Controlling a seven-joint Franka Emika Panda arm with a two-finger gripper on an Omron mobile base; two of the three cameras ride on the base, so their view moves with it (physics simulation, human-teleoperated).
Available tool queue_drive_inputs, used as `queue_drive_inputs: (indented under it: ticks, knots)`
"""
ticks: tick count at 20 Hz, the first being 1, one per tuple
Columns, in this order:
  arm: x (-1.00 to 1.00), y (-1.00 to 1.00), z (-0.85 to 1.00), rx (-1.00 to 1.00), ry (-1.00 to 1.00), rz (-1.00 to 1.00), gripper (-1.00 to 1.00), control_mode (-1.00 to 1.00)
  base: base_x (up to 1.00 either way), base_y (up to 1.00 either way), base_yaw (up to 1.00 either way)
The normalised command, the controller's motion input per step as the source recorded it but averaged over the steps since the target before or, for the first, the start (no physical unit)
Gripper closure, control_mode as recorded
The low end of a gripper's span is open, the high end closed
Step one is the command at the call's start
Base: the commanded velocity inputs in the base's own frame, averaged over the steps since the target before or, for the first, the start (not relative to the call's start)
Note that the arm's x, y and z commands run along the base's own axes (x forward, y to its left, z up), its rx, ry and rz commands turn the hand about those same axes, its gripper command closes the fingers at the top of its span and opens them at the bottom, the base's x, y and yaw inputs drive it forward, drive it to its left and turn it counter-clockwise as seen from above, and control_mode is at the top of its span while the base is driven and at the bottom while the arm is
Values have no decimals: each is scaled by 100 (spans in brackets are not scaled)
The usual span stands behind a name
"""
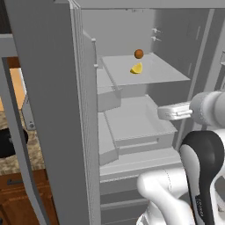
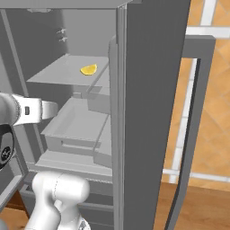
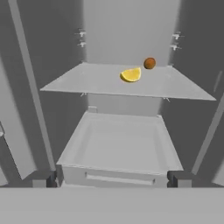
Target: Grab a lemon wedge from the fridge and one ice cube from the ice bowl, and put them in the glass of lemonade.
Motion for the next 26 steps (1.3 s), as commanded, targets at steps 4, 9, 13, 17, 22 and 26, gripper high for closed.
queue_drive_inputs:
  ticks: [4, 9, 13, 17, 22, 26]
  knots:
    - [0, -3, 25, 7, 0, -5, -100, -100, 0, 0, 0]
    - [0, -1, 18, 8, 0, -2, -100, -100, 0, 0, 0]
    - [27, 0, 7, 3, 1, -4, -100, -100, 0, 0, 0]
    - [36, -7, 11, 0, 4, -5, -100, -100, 0, 0, 0]
    - [31, -1, 16, 1, 13, -6, -100, -100, 0, 0, 0]
    - [37, 0, 9, 5, 5, -2, -100, -100, 0, 0, 0]
